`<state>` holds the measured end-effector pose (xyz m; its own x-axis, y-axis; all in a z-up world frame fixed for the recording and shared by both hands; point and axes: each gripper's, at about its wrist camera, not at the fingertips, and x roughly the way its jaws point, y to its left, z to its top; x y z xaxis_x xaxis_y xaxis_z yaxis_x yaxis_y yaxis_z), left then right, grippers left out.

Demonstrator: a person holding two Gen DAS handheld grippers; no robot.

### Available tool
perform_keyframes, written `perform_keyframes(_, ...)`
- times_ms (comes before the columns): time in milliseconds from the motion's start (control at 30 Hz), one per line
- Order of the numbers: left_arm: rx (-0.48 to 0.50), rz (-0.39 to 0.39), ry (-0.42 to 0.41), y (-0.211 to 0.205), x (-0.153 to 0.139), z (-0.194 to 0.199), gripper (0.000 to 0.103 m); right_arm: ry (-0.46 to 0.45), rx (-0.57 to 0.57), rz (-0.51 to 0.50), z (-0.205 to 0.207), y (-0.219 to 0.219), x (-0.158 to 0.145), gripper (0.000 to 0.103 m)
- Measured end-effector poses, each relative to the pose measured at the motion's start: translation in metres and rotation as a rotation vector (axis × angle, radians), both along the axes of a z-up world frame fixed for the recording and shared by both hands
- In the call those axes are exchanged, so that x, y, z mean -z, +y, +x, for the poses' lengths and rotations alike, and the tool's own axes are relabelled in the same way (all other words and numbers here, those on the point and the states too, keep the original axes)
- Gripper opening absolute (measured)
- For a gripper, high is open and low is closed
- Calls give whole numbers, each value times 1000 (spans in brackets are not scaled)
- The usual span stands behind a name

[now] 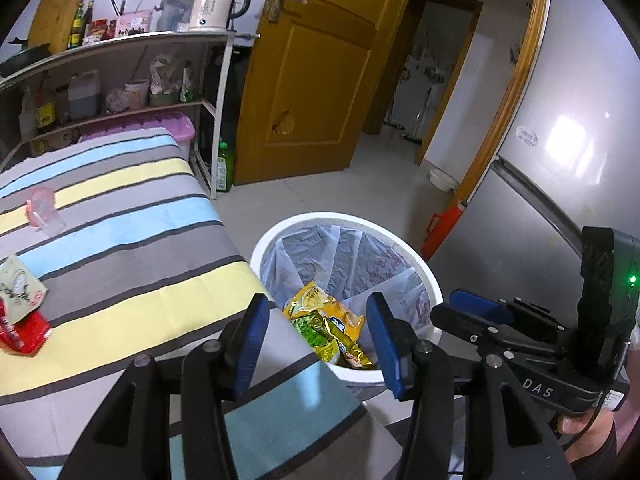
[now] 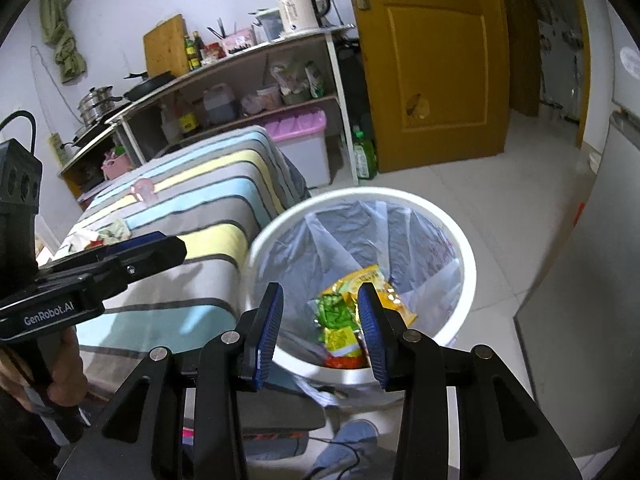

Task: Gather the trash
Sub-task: 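Move both tools back over the bed toward the white plastic bag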

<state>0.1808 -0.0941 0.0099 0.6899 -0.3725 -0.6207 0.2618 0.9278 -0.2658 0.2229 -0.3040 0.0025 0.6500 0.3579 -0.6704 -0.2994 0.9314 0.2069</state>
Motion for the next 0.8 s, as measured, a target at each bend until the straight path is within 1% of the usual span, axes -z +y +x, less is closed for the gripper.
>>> perform_keyframes(233, -29, -5, -50, 17, -14, -22, 53, -63, -47, 1, -20, 20, -24, 40)
perform_keyframes(400, -50, -1, -85, 32, -22, -42, 53, -98, -83, 11, -34, 34, -33, 40)
perform_keyframes(800, -121, 13, -129, 68, -25, -79, 53, -126, -166, 43, -53, 67, -41, 40)
